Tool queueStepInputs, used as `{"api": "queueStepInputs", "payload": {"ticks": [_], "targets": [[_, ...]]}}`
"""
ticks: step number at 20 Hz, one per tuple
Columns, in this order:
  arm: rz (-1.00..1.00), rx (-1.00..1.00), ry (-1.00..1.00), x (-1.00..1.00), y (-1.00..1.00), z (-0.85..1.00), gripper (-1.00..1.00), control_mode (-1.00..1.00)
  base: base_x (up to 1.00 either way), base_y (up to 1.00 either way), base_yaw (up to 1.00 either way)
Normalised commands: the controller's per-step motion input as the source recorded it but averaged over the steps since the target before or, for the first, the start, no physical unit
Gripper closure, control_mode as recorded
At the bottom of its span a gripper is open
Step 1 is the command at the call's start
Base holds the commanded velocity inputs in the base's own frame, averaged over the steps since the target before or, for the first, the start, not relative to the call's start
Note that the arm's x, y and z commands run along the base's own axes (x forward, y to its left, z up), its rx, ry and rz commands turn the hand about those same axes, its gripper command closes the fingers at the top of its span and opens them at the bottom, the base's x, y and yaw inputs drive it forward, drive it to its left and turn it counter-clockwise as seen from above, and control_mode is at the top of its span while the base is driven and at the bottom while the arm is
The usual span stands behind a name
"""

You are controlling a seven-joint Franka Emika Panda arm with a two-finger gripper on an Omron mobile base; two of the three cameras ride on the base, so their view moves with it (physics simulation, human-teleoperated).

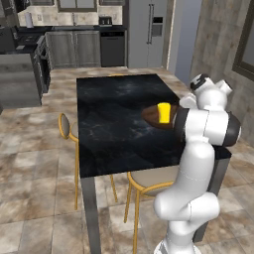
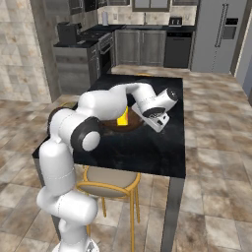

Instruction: Place the cup inside the bowl on the dining table and move the bowl to any counter.

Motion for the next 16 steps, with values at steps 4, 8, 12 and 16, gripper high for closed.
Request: {"api": "queueStepInputs", "payload": {"ticks": [4,8,12,16], "targets": [[0.00,0.00,-0.04,-0.09,0.00,0.24,1.00,-1.00,0.00,0.00,0.00],[0.00,0.00,-0.04,-0.14,0.00,0.29,1.00,-1.00,0.00,0.00,0.00],[0.00,0.00,-0.03,-0.16,0.00,0.39,1.00,-1.00,0.00,0.00,0.00],[0.00,0.00,0.00,-0.18,0.00,0.46,1.00,-1.00,0.00,0.00,0.00]]}}
